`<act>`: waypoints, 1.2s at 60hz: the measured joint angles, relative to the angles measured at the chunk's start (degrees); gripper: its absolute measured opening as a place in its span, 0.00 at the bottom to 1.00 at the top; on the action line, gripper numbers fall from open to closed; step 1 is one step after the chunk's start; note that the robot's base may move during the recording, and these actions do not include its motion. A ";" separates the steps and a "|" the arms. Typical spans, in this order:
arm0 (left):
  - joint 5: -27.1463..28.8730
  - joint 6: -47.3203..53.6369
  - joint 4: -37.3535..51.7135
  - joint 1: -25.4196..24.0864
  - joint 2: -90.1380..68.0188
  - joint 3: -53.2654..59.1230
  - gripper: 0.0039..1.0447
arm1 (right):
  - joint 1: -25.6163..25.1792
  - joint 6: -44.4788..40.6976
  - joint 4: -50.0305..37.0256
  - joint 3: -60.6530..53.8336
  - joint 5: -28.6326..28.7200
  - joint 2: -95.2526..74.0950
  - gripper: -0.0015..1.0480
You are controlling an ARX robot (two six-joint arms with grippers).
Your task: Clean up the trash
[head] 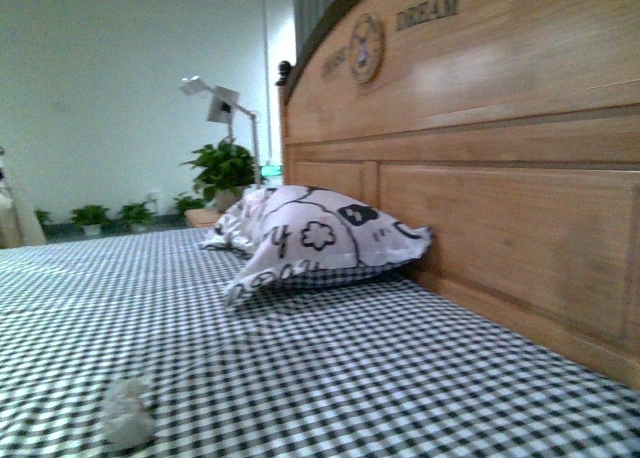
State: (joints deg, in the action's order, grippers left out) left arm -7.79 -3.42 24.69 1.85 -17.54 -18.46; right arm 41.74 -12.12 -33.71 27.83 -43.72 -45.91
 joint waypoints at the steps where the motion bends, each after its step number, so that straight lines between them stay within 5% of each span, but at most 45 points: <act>1: 0.00 0.00 0.00 0.00 0.00 0.00 0.25 | 0.02 0.00 0.00 0.00 0.00 -0.02 0.18; 28: -0.04 -0.33 -0.48 0.09 0.09 -0.11 0.25 | 0.04 -0.39 0.00 0.00 0.09 -0.02 0.18; 32: 3.96 -0.20 -15.32 -0.17 -1.25 -5.33 0.25 | 0.04 -0.39 0.00 0.00 0.07 -0.02 0.18; 41: -8.68 8.41 -45.88 -14.97 -5.73 -14.08 0.25 | 0.04 -0.37 0.00 0.00 -0.02 -0.02 0.18; 51: -21.73 26.47 -50.49 -27.56 -16.09 -15.65 0.25 | 0.07 -0.37 0.00 0.00 0.02 -0.02 0.18; 72: -23.28 56.65 -53.96 -31.19 -32.46 -17.31 0.25 | 0.04 -0.37 0.00 0.00 0.00 -0.02 0.18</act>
State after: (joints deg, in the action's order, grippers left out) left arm -31.07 53.23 -29.28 -29.34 -50.00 -35.77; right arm 41.78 -12.49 -33.71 27.83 -43.72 -45.93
